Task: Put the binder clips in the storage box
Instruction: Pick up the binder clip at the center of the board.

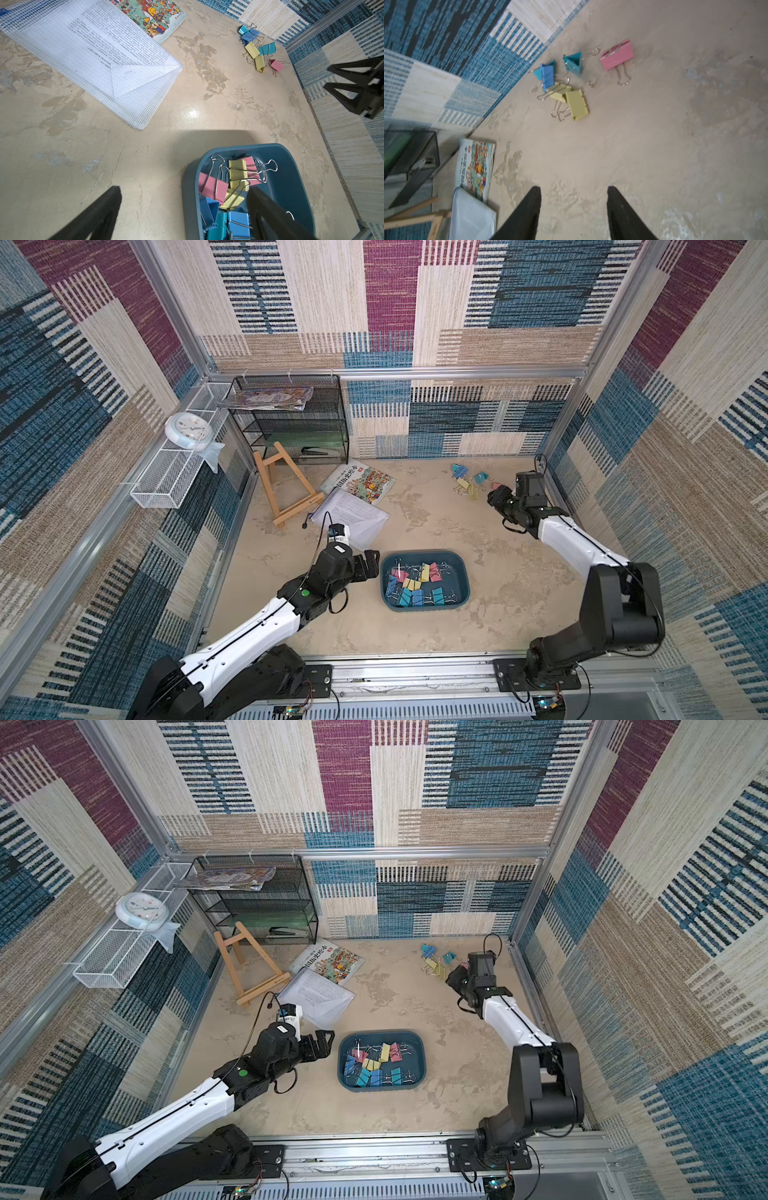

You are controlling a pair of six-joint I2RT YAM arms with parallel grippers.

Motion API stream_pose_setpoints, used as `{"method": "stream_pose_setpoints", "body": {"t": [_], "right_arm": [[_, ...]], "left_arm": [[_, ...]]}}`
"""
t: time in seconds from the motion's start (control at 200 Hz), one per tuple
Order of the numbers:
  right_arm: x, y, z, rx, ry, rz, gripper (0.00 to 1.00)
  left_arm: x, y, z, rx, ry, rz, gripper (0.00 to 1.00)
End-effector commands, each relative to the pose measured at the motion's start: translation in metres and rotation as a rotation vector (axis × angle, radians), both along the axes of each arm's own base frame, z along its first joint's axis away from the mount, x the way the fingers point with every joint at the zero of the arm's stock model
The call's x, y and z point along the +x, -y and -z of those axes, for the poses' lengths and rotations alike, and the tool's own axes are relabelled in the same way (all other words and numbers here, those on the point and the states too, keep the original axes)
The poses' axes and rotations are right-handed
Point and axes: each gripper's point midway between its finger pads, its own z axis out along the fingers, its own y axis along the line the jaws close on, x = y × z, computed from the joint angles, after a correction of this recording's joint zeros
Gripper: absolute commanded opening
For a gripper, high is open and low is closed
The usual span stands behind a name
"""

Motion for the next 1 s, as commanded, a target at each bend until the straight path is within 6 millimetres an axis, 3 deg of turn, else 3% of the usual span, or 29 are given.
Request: {"method": "stream_pose_setpoints", "body": {"t": [0.0, 0.155, 0.446, 0.591, 0.736, 0.997], "right_arm": [[0.035, 0.016, 0.005, 0.102, -0.003, 0.078, 0.6], [0.074, 0.056, 0.038, 0.124, -0.079, 0.183, 0.63], [0.125, 0.061, 0.058, 0.181, -0.051, 0.143, 0.59], [0.131, 0.066, 0.067, 0.189, -0.059, 0.167, 0.54], [0.132, 0.068, 0.075, 0.205, -0.063, 0.168, 0.41], [0.129, 0.07, 0.079, 0.205, -0.063, 0.165, 0.26]], "left_arm": [[0.001, 0.002, -0.006, -0.005, 0.013, 0.009, 0.98], [0.001, -0.001, -0.006, 0.013, 0.015, 0.002, 0.98], [0.005, -0.002, 0.007, 0.057, -0.007, -0.001, 0.98], [0.008, 0.001, 0.011, 0.057, -0.016, 0.003, 0.98], [0.01, 0.004, 0.012, 0.057, -0.02, 0.009, 0.98], [0.011, 0.005, 0.012, 0.061, -0.021, 0.011, 0.98]]}}
